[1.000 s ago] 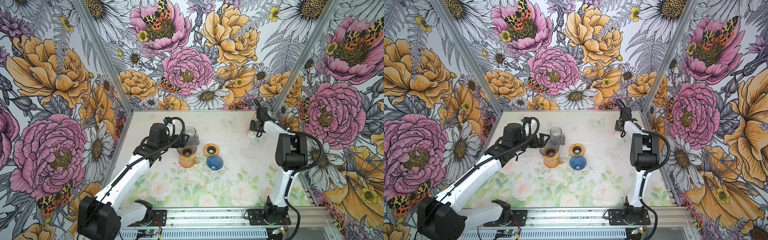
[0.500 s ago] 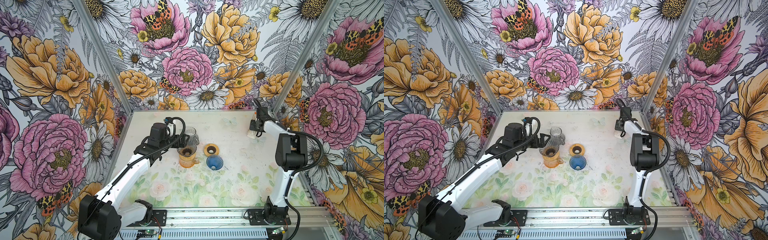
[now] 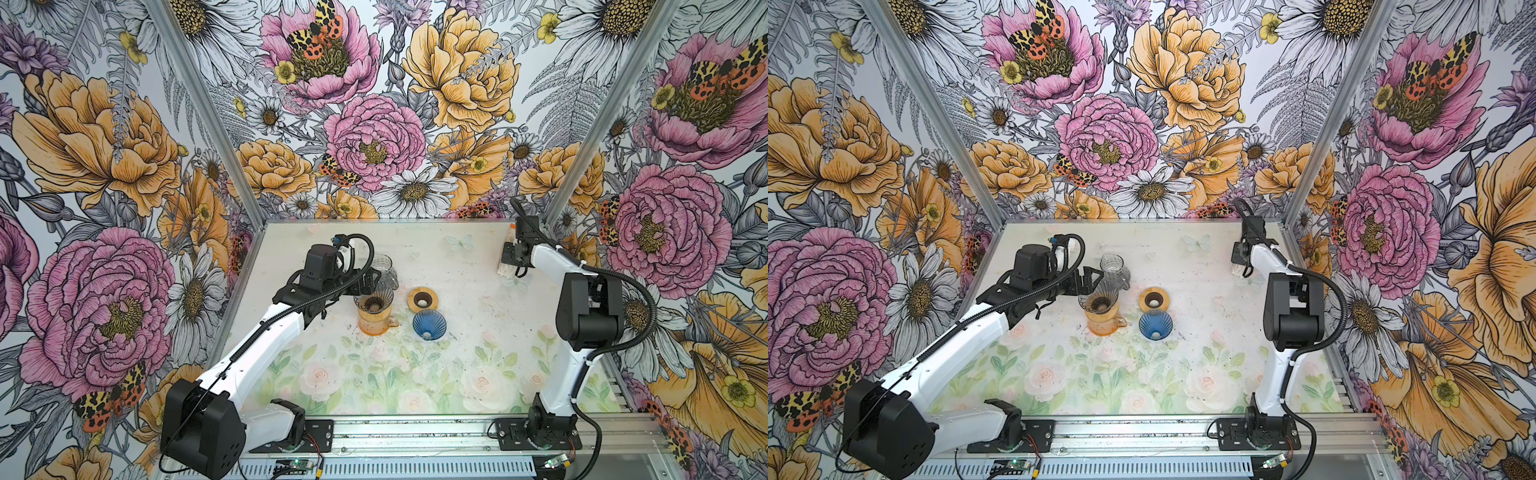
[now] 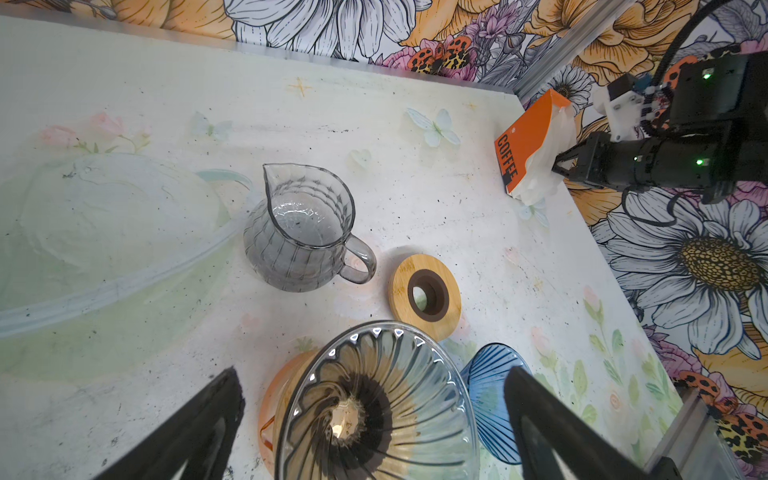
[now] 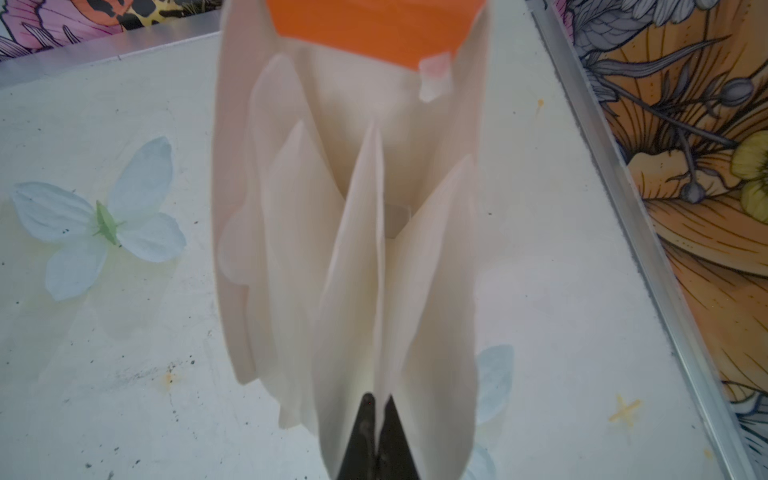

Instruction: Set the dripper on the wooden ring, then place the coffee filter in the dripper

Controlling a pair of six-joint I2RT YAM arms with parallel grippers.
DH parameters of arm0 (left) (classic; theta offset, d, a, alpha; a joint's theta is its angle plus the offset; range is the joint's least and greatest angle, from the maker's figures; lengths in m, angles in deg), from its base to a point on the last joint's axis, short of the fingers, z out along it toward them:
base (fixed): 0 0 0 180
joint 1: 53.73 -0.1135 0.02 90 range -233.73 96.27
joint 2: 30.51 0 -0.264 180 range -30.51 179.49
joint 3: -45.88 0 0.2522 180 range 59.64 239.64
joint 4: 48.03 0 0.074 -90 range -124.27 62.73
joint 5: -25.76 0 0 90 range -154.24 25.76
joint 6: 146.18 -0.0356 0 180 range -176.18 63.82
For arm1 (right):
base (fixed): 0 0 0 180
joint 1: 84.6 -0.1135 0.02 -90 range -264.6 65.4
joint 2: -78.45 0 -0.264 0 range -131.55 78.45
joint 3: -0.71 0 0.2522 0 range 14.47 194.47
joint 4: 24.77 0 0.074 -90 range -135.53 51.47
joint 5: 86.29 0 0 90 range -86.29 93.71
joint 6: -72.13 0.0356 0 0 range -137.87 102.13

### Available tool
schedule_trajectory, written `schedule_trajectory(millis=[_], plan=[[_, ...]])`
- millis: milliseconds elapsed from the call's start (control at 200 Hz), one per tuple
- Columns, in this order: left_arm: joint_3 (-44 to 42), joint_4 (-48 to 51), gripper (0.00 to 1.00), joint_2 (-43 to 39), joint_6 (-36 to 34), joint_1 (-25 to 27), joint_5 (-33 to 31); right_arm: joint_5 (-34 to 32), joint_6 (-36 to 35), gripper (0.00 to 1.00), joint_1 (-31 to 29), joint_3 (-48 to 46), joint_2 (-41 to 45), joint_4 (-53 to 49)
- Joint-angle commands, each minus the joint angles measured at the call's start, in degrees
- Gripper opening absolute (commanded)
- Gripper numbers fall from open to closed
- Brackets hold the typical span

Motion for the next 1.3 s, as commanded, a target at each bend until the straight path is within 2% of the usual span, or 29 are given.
schedule_trajectory(millis=[0,300,580,1016,1291], plan=[[1.94,0.06,0.99,0.25,0.45,0.50,0.18,0.34,1.24,0.02,-0.15,-0.50,1.23,-0.64],[2.23,0.06,0.99,0.95,0.45,0.50,0.30,1.81,1.63,0.04,-0.22,-0.85,2.46,-0.94],[2.66,0.06,0.99,1.91,0.41,0.80,0.79,2.37,2.17,0.20,-0.17,-1.28,3.59,-1.77],[2.66,-0.16,0.99,2.11,0.44,0.94,0.57,1.80,2.57,0.24,0.13,-5.33,13.21,-2.32],[2.49,-0.25,0.99,2.23,0.44,1.02,0.69,4.37,3.70,0.24,2.29,-6.90,11.24,-1.89]])
